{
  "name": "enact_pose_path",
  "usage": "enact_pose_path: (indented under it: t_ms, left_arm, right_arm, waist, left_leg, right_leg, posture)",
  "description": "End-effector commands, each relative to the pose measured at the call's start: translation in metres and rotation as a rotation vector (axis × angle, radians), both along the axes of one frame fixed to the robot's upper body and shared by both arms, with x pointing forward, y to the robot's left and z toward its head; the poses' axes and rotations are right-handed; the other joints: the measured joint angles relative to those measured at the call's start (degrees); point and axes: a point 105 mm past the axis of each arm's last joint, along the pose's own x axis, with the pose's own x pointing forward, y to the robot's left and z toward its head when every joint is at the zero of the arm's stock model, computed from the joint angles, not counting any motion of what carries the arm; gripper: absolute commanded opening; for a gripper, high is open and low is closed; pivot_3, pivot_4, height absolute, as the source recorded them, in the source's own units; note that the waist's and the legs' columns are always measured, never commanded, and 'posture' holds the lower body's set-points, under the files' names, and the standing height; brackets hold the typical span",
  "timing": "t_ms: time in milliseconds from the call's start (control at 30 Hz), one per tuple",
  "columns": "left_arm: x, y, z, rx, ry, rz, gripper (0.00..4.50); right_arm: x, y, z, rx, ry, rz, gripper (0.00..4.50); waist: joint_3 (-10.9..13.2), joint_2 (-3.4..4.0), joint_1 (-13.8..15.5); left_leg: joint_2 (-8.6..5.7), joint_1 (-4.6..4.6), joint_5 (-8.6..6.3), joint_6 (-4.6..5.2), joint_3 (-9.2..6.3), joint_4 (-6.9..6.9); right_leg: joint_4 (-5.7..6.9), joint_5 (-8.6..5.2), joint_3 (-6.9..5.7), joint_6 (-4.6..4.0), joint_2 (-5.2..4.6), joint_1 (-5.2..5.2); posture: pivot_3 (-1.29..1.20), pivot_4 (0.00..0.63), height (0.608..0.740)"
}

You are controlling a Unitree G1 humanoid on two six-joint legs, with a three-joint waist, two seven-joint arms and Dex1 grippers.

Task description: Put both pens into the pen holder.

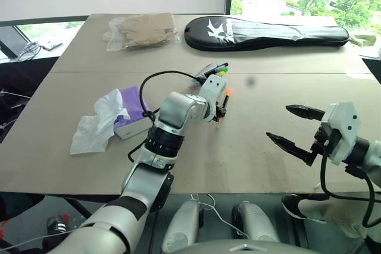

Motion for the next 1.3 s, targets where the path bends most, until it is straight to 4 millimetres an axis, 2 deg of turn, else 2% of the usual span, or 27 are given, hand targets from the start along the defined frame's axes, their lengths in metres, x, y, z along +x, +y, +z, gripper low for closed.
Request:
enact_pose_path:
  t_ms: [33, 133, 300, 400, 500, 600, 667, 767, 800, 900, 1000, 1067, 1300]
  left_arm:
    - [-0.008, -0.017, -0.007, -0.020, 0.035, -0.075, 1.51]
    - [-0.013, -0.014, -0.007, 0.001, 0.026, -0.127, 0.05]
    - [-0.028, 0.001, 0.000, 0.024, -0.008, -0.289, 0.05]
    - [-0.047, 0.011, 0.014, -0.023, -0.068, -0.453, 0.05]
    - [-0.067, 0.037, 0.023, 0.006, -0.098, -0.587, 0.05]
    - [-0.082, 0.069, 0.017, 0.121, -0.116, -0.724, 0.05]
    - [-0.083, 0.086, 0.009, 0.160, -0.079, -0.764, 0.05]
    - [-0.076, 0.096, 0.006, 0.126, -0.028, -0.758, 0.05]
    - [-0.072, 0.098, 0.005, 0.144, -0.040, -0.755, 0.91]
    - [-0.066, 0.104, 0.003, 0.183, -0.050, -0.745, 2.33]
    - [-0.068, 0.101, 0.009, 0.155, -0.043, -0.777, 2.33]
    - [-0.066, 0.087, 0.015, 0.111, -0.043, -0.784, 2.33]
    - [-0.059, 0.051, -0.003, 0.106, 0.043, -0.732, 2.33]
  right_arm:
    - [-0.004, 0.001, 0.011, -0.009, -0.051, -0.009, 4.50]
    - [-0.003, 0.002, 0.010, -0.009, -0.046, -0.012, 4.50]
    - [-0.003, 0.002, 0.008, -0.009, -0.038, -0.012, 4.50]
    - [-0.002, 0.002, 0.007, -0.010, -0.034, -0.008, 4.50]
    - [-0.002, 0.002, 0.006, -0.010, -0.028, -0.001, 4.50]
    - [-0.004, 0.005, 0.002, -0.020, -0.008, 0.030, 4.50]
    - [-0.014, 0.010, -0.006, -0.059, 0.033, 0.113, 4.50]
    - [-0.030, 0.016, -0.015, -0.123, 0.061, 0.237, 4.50]
    - [-0.032, 0.017, -0.015, -0.122, 0.058, 0.256, 4.50]
    - [-0.035, 0.019, -0.010, -0.107, 0.026, 0.295, 4.50]
    - [-0.037, 0.020, -0.011, -0.110, 0.018, 0.326, 4.50]
    - [-0.037, 0.023, -0.012, -0.105, 0.013, 0.342, 4.50]
    - [-0.033, 0.033, -0.017, -0.092, 0.004, 0.353, 4.50]
  waist:
    - [0.00, 0.00, 0.16]
    - [0.00, 0.00, 0.04]
    - [0.01, 0.01, -1.02]
    - [0.02, 0.02, -1.75]
    - [0.04, 0.01, -2.22]
    - [0.04, 0.03, -2.16]
    - [0.04, 0.04, -2.08]
    - [0.06, 0.00, -0.78]
    - [0.07, -0.02, -0.65]
    - [0.07, -0.03, -0.76]
    - [0.08, -0.04, -0.97]
    - [0.08, -0.04, -0.88]
    - [0.10, -0.08, -0.99]
  left_leg:
    - [0.00, 0.00, -0.01, 0.03, -0.04, 0.07]
    - [-0.01, -0.05, 0.00, 0.00, -0.05, 0.18]
    - [0.05, -0.05, 0.08, -0.18, -0.07, 0.14]
    - [0.09, -0.03, 0.09, -0.19, 0.07, -0.06]
    - [0.11, -0.10, 0.10, -0.20, 0.11, -0.14]
    - [0.12, -0.14, 0.09, -0.19, 0.18, -0.18]
    - [0.11, -0.12, 0.05, -0.12, 0.23, -0.19]
    - [0.08, -0.15, -0.05, 0.08, 0.17, -0.15]
    - [0.08, -0.16, -0.06, 0.10, 0.19, -0.13]
    - [0.08, -0.17, -0.08, 0.14, 0.23, -0.08]
    - [0.12, -0.16, -0.09, 0.15, 0.24, -0.08]
    - [0.13, -0.16, -0.09, 0.15, 0.22, -0.08]
    - [0.07, -0.15, -0.10, 0.18, 0.20, 0.03]
  right_leg:
    - [0.00, 0.01, -0.02, 0.02, 0.00, 0.04]
    - [-0.02, 0.02, -0.12, 0.04, 0.01, 0.06]
    - [-0.01, 0.02, -0.04, 0.03, -0.01, 0.04]
    - [-0.01, 0.02, 0.10, 0.01, 0.00, -0.11]
    - [-0.01, 0.02, 0.21, 0.00, 0.00, -0.23]
    - [-0.02, 0.02, 0.27, -0.01, -0.01, -0.30]
    - [-0.03, 0.01, 0.30, -0.01, -0.03, -0.30]
    - [-0.10, 0.00, 0.15, -0.01, -0.02, -0.25]
    - [-0.11, 0.00, 0.02, -0.01, 0.01, -0.24]
    - [-0.10, 0.01, -0.02, 0.02, 0.05, -0.22]
    - [-0.08, 0.01, 0.00, 0.02, 0.05, -0.23]
    - [-0.07, 0.01, -0.02, 0.01, 0.06, -0.23]
    - [-0.05, 0.00, -0.07, 0.05, 0.20, -0.16]
  posture:
    - [0.00, 0.150, 0.740]
    - [0.00, 0.150, 0.740]
    - [0.00, 0.150, 0.740]
    - [0.00, 0.150, 0.740]
    - [0.00, 0.150, 0.740]
    - [0.00, 0.150, 0.740]
    - [0.00, 0.150, 0.740]
    - [0.00, 0.150, 0.740]
    - [0.00, 0.150, 0.740]
    - [0.00, 0.150, 0.740]
    - [0.00, 0.150, 0.740]
    - [0.00, 0.150, 0.740]
    - [0.00, 0.150, 0.740]
